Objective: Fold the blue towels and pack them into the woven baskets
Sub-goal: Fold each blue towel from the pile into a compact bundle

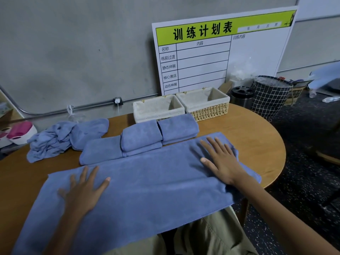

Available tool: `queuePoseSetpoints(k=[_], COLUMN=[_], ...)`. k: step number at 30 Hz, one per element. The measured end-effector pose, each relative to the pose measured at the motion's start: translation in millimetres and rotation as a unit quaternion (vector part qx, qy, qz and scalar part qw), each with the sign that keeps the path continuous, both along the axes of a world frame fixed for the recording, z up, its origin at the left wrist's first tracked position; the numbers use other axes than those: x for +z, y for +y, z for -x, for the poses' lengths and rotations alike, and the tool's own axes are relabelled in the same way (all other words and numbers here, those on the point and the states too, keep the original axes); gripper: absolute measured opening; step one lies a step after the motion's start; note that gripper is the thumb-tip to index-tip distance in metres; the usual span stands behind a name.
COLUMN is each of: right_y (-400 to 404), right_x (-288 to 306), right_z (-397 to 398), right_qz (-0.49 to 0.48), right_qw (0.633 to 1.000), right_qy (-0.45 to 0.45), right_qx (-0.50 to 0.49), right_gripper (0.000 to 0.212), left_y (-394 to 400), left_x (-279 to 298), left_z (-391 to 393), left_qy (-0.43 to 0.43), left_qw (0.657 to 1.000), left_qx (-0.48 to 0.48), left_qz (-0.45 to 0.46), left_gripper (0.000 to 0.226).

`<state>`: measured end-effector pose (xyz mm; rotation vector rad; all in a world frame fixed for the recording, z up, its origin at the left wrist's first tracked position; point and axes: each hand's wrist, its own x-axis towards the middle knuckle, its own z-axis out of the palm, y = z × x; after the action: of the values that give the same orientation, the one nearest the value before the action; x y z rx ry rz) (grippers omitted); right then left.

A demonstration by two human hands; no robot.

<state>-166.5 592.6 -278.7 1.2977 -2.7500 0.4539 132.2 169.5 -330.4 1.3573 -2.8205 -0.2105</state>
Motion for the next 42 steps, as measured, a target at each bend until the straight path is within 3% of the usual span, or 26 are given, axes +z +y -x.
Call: queuePoseSetpoints(k=[5, 9, 14, 19, 24, 32, 38, 42], right_y=[28.0, 49.0, 64.4, 63.2, 8.9, 21.9, -6.2, -65.1], right_x=[-10.1, -8.9, -10.0, -4.6, 2.5, -9.2, 10.9, 14.7], right_z=[5.3, 6.4, 3.4, -2.2, -14.7, -8.6, -20.1, -28.6], right_qz=[0.039, 0.03, 0.008, -0.045, -0.017, -0.058, -0.081, -0.052], right_qw=[0.997, 0.996, 0.993, 0.989, 0.998, 0.994, 0.995, 0.997], right_qy=[-0.043, -0.057, -0.062, -0.027, -0.026, -0.064, -0.028, -0.035], right_qx=[-0.043, -0.055, -0.099, -0.138, -0.064, -0.06, -0.052, 0.043], right_gripper=[0.09, 0.091, 0.091, 0.088, 0.091, 0.09, 0.112, 0.091], left_y=[25.6, 21.4, 22.2, -9.4, 16.5, 46.4, 51.4, 50.2], left_x=[12.3, 12.5, 11.3, -8.7, 0.9, 20.9, 22.4, 24.4], left_z=[-0.1, 5.8, 3.4, 3.2, 4.6, 6.4, 11.1, 15.2], left_qy=[0.038, -0.019, 0.038, -0.044, 0.058, 0.002, 0.006, 0.014], left_qw=[0.999, 1.0, 0.999, 0.999, 0.998, 1.0, 1.0, 1.0], left_qx=[-0.009, -0.001, -0.007, -0.008, -0.016, 0.017, 0.017, 0.008], left_qz=[-0.022, 0.007, -0.01, -0.004, -0.003, -0.006, -0.015, -0.018], left_gripper=[0.087, 0.099, 0.11, 0.113, 0.101, 0.103, 0.107, 0.111])
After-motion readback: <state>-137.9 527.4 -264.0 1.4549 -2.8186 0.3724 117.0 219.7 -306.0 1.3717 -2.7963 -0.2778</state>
